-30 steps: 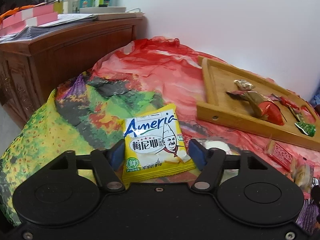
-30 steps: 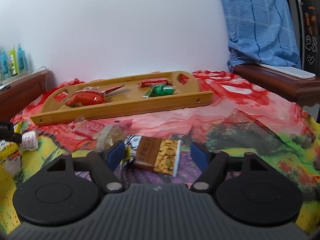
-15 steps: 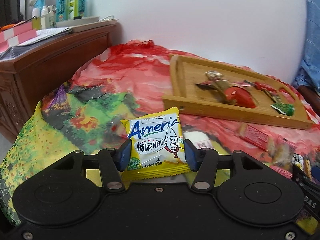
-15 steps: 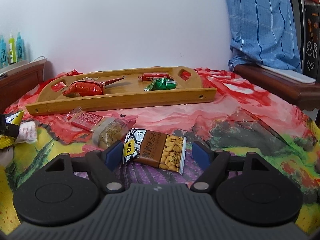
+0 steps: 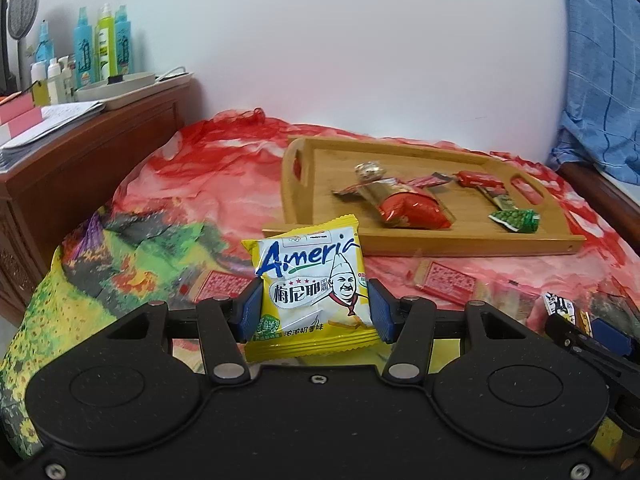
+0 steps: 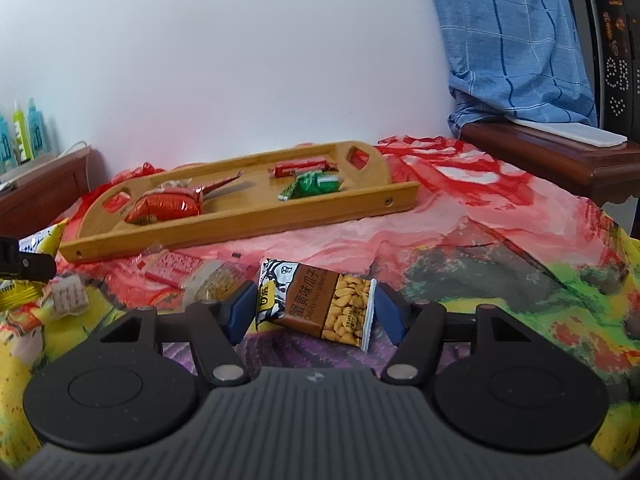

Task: Organize snacks
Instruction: 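Grasp the yellow America biscuit pack with the left gripper while the right gripper grasps the peanut packet, then carry both packets over the tray and open both grippers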

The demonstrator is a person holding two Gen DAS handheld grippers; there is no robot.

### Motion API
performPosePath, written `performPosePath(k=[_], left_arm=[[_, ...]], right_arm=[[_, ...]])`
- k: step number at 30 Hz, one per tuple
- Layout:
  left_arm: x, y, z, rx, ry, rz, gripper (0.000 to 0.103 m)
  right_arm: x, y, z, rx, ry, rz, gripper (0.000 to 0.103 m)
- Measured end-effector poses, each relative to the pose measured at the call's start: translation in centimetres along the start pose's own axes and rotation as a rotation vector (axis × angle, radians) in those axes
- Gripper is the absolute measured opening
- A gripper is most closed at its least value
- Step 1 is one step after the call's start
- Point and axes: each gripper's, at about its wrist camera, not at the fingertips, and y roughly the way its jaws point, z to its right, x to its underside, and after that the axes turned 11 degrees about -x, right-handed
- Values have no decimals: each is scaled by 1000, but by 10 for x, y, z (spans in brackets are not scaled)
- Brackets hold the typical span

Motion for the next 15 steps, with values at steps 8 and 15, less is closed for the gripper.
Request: performPosePath(k=[8, 15], left_arm=[[-17, -4, 7, -3, 27, 19, 52], [-46, 3, 16, 23, 37, 30, 52]], right_arm=[[-25, -6, 7, -47, 7, 55, 66], [-63, 9, 12, -111, -47, 96, 66]])
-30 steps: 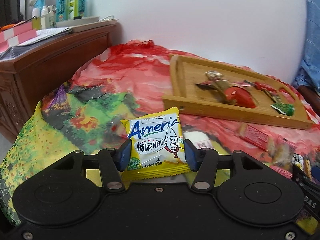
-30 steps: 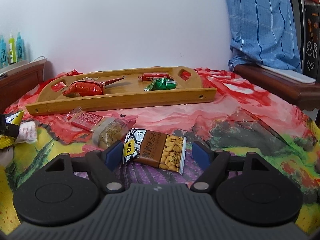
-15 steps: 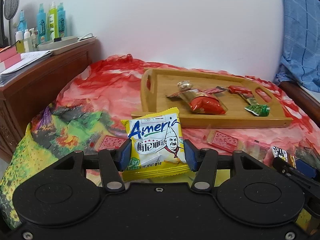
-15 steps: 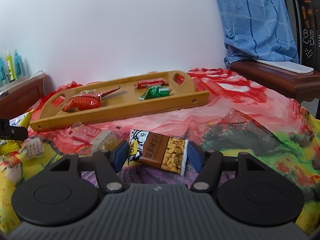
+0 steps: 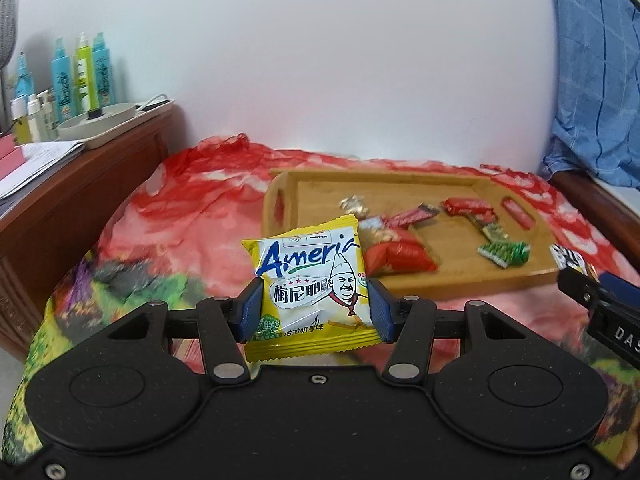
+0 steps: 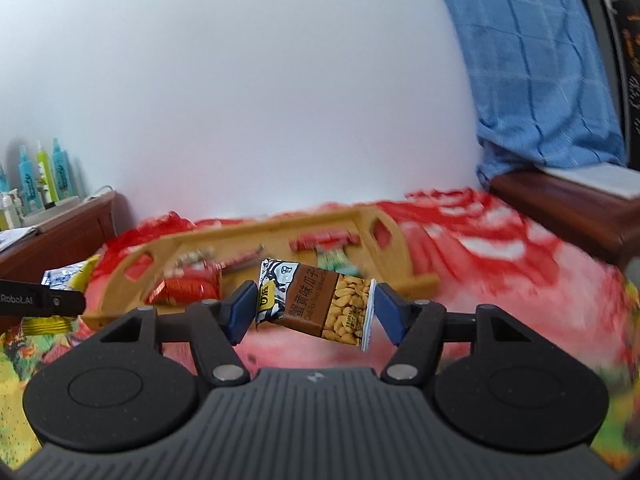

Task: Organize snacks
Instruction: 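Carry both packets over the tray and open both grippers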

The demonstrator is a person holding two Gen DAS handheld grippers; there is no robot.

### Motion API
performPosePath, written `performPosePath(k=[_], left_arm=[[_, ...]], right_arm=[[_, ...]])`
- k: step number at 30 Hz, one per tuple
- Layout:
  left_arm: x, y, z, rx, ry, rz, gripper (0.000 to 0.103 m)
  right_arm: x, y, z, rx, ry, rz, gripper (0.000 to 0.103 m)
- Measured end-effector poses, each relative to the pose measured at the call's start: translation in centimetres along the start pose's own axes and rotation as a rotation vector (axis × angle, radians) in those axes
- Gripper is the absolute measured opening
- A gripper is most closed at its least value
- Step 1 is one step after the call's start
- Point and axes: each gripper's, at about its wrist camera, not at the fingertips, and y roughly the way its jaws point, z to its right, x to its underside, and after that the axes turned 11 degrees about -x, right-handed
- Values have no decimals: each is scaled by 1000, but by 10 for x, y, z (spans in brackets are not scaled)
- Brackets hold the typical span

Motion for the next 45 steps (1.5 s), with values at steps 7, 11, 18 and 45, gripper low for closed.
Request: performPosePath(k=[7, 11, 18, 45], left_arm=[[-26, 26, 11, 26, -12, -16, 52], [-37, 49, 16, 14, -19, -38, 52], [-47, 86, 21, -5, -18, -61, 52], [-40, 140, 47, -13, 25, -109, 52]], right_arm=[[-27, 29, 11, -65, -74, 15, 66], [-34, 50, 15, -106, -101, -11, 66], [-40, 88, 20, -160, -108, -54, 66], [-24, 142, 11, -199, -173, -171, 68]])
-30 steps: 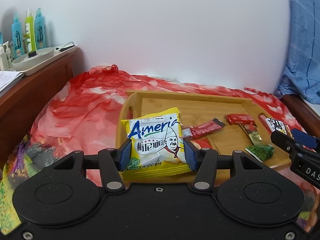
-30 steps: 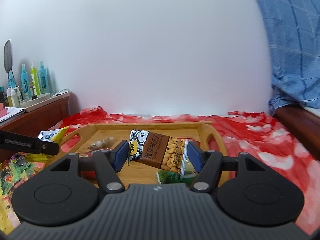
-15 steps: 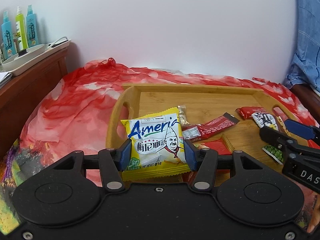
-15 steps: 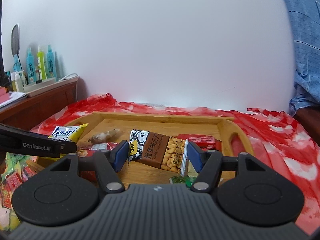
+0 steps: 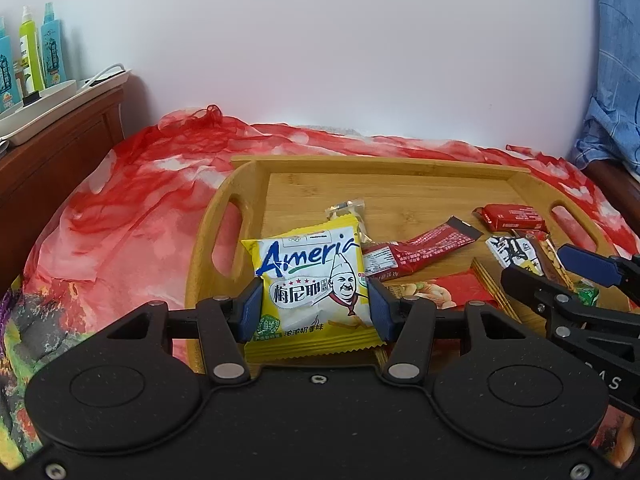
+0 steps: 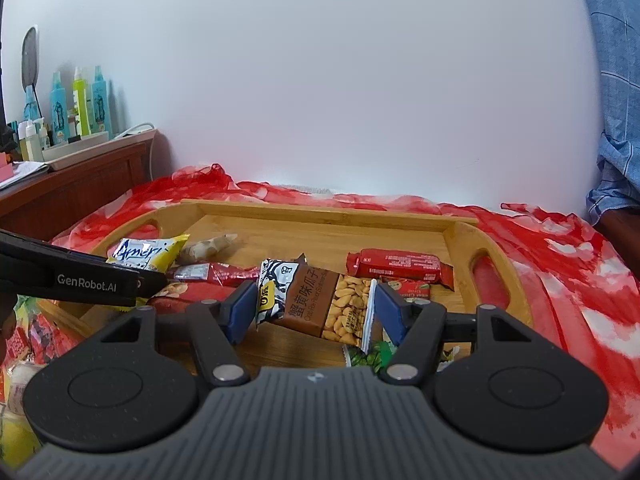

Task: Organize snacks
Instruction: 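Carry both packets over the tray and open both grippers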

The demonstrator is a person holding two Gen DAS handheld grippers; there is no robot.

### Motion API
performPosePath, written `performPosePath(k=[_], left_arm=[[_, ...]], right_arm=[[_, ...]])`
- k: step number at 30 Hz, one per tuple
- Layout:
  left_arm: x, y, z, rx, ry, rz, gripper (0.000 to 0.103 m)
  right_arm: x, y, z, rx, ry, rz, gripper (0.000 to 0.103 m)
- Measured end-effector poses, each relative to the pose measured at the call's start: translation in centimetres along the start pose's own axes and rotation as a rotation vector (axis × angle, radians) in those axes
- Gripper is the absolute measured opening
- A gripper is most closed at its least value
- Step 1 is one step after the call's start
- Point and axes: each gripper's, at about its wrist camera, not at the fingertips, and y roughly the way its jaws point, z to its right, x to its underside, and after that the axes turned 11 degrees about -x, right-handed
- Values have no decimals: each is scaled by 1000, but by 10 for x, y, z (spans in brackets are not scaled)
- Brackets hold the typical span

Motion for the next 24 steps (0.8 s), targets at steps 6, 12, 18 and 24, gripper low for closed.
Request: performPosePath(k=[6, 12, 18, 24], left_arm=[[1, 1, 2, -8, 12, 4, 52], [1, 2, 3, -13, 14, 5, 53], [1, 1, 3, -19, 14, 7, 64], [2, -14, 1, -30, 46, 50, 89]], right_arm=[[5, 4, 1, 2, 5, -24, 69], [8, 6, 4, 1, 30, -32, 71], [7, 3, 3, 3, 34, -26, 75], [6, -7, 1, 14, 51, -4, 79]])
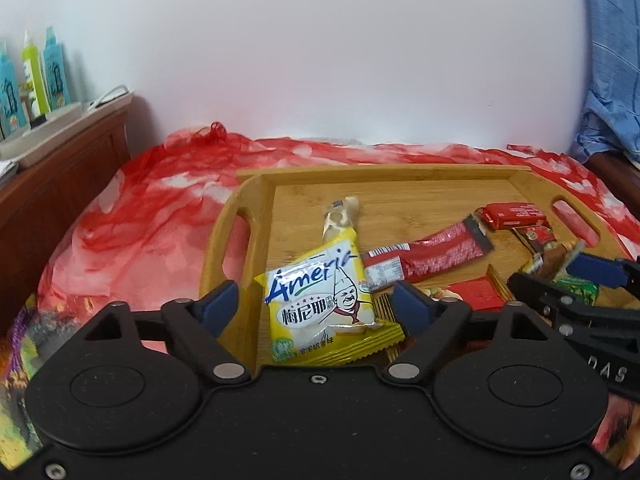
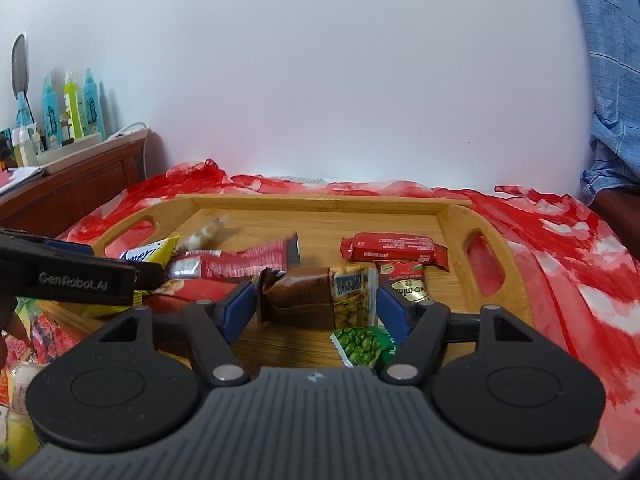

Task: Organize snacks
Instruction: 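Carry both packets over the tray and open both grippers, then move both tools back over the remaining snacks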

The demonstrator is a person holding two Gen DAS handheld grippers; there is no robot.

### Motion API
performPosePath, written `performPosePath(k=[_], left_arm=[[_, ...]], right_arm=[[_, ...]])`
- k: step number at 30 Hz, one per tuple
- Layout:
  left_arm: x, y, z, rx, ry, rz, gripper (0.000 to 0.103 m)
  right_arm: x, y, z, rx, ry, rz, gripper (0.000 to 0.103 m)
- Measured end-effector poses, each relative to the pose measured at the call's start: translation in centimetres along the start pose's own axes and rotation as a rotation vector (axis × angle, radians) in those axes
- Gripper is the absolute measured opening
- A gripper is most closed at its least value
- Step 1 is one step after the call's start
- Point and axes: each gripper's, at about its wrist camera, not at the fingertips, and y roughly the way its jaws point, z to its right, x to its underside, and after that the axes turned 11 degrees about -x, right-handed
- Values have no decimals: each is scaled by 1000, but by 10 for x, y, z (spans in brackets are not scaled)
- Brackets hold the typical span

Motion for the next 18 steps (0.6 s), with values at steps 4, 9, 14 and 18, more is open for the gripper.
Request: performPosePath(k=[4, 9, 14, 18], left_arm=[[3, -12, -3, 13, 24, 3, 94], [15, -29, -13, 23, 40, 2, 97], [36, -48, -25, 34, 25, 6, 100], [57, -55, -36, 52, 9, -24, 100]], right_arm=[[-1, -12, -1, -4, 25, 27, 85], [2, -34, -7, -3, 17, 53, 90], [8, -53, -17, -11, 27, 59, 93], [19, -59, -32, -19, 10, 42, 97]])
